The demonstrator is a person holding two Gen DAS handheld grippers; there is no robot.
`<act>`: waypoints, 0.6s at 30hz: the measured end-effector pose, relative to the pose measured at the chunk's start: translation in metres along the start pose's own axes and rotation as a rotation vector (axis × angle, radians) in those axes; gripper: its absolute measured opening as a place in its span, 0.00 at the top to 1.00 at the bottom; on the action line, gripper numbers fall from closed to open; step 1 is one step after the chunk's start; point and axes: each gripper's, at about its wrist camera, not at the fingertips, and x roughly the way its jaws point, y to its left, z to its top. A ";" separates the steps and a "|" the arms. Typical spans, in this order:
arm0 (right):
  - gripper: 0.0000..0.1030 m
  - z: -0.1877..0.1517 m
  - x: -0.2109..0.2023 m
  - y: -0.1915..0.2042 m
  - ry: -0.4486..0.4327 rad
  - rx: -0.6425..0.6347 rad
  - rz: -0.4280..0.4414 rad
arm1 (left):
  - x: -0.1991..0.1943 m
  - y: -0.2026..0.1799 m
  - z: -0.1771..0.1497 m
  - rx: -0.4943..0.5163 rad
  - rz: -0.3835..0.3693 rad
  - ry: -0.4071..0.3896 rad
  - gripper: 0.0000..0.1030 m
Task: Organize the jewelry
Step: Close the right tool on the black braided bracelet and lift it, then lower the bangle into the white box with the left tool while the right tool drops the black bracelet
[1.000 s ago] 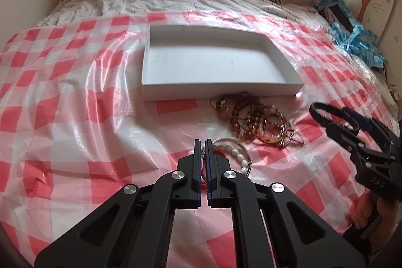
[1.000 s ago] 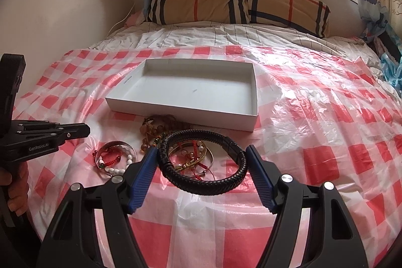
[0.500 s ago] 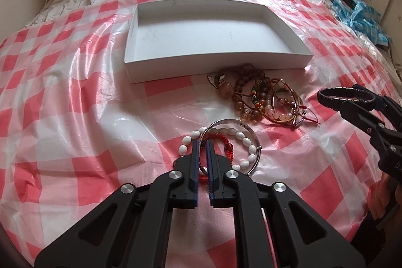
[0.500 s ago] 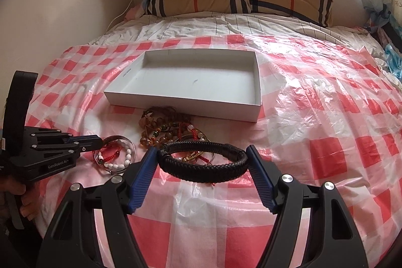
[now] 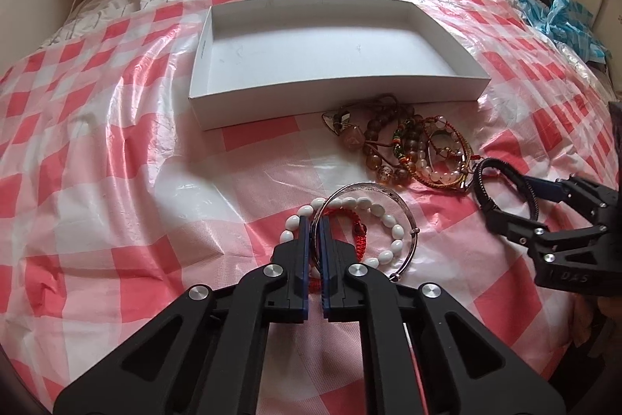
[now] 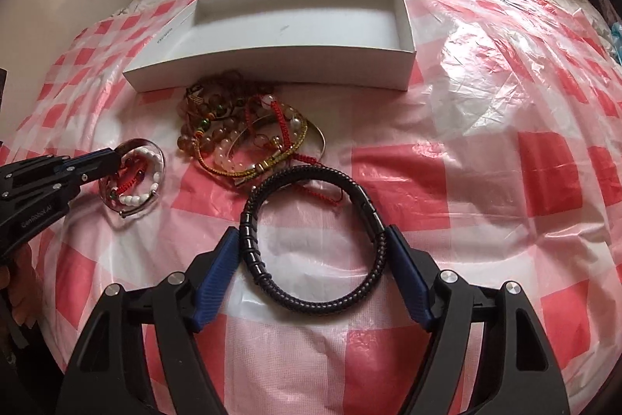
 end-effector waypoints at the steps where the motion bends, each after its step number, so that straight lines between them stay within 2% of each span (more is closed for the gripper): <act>1: 0.29 -0.001 0.001 0.000 0.002 -0.002 -0.002 | -0.002 0.001 0.000 -0.006 -0.007 -0.006 0.96; 4: 0.30 -0.003 0.001 0.000 0.003 -0.005 -0.007 | -0.010 0.005 0.002 -0.025 -0.023 -0.028 0.96; 8: 0.35 -0.003 -0.005 0.000 -0.025 -0.012 -0.013 | -0.019 0.009 0.001 -0.042 -0.033 -0.054 0.96; 18: 0.35 0.004 -0.048 0.010 -0.261 -0.044 -0.049 | -0.044 0.010 0.006 -0.080 -0.037 -0.157 0.96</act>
